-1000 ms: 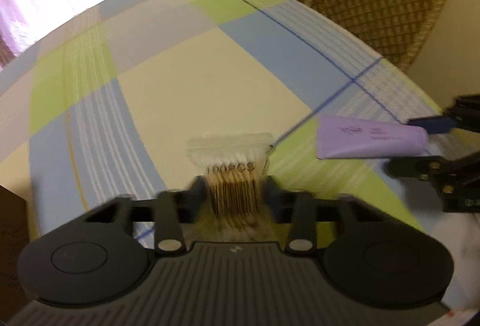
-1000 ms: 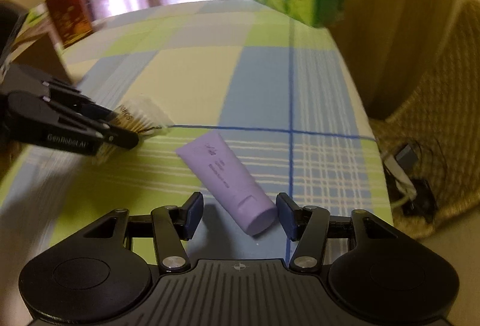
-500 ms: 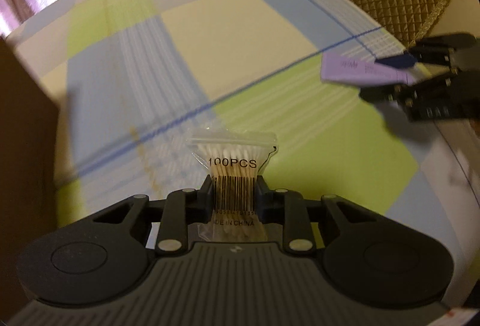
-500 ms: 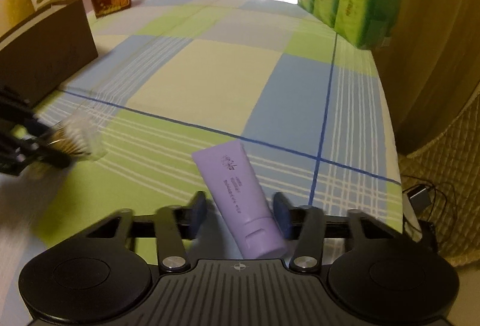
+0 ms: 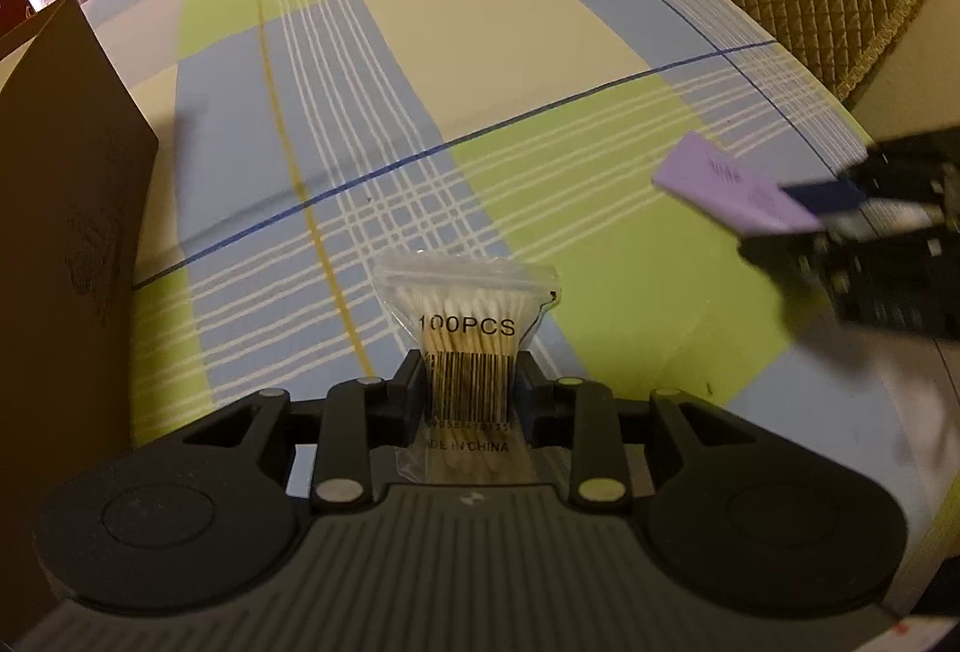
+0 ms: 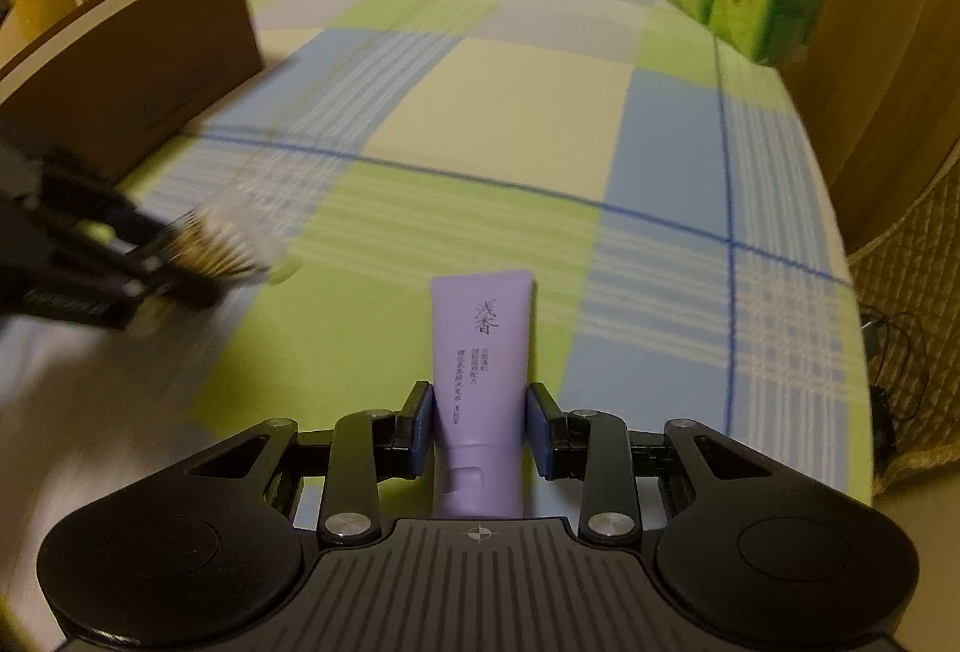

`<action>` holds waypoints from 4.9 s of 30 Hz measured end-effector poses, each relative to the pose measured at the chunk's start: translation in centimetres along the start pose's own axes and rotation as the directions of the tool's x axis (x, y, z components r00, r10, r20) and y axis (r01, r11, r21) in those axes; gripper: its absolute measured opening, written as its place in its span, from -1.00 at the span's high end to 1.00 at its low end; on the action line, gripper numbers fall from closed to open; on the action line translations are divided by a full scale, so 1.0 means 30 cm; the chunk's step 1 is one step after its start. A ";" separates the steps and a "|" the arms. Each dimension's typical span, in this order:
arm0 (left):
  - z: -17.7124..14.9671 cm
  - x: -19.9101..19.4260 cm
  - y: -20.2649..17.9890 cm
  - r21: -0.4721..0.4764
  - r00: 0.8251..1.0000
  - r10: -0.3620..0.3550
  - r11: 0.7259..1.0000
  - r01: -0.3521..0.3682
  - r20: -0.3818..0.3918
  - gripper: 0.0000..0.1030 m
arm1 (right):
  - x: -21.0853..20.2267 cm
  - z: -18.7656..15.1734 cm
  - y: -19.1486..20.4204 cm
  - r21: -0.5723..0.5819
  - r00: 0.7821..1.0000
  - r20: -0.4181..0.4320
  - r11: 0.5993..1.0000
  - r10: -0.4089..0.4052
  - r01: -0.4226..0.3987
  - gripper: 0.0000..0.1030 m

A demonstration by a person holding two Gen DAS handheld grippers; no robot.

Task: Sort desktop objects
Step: 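Grasp the cotton swab bag with the left tool while the right tool grasps the lavender tube, then lift the swab bag and lavender tube and carry both over the box, then open both tools to drop the swab bag and tube into the box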

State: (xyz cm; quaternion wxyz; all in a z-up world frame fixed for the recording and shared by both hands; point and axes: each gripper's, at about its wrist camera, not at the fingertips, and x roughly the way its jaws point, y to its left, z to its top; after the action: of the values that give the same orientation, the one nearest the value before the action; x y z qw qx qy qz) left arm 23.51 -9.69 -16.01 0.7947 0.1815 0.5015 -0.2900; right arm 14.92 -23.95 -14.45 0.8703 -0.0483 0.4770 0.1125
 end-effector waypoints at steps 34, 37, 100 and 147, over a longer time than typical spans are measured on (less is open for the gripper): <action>-0.201 -0.462 0.065 -0.113 0.987 -0.037 0.992 0.055 0.154 0.64 | -0.300 0.068 0.316 -0.005 0.976 0.034 0.976 0.216 -0.216 0.43; -0.218 -0.520 0.090 -0.128 0.984 -0.023 0.991 0.046 0.177 0.64 | -0.320 0.095 0.362 -0.031 0.972 0.047 0.973 0.228 -0.227 0.43; -0.394 -0.581 0.971 -0.239 0.979 0.143 0.965 -0.105 0.148 0.64 | 0.205 0.529 1.177 -0.314 0.968 -0.117 0.917 0.221 -0.247 0.43; -0.369 -0.503 0.983 -0.242 0.985 0.141 0.964 -0.113 0.103 -0.06 | 0.224 0.540 1.164 -0.363 0.971 -0.099 0.901 0.216 -0.238 -0.83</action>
State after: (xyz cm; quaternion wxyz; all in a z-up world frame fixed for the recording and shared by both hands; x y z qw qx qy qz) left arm 29.83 23.52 -7.24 0.8561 0.1002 0.4713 -0.1871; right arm 23.24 14.04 -10.54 0.8126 -0.1596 0.4735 0.3001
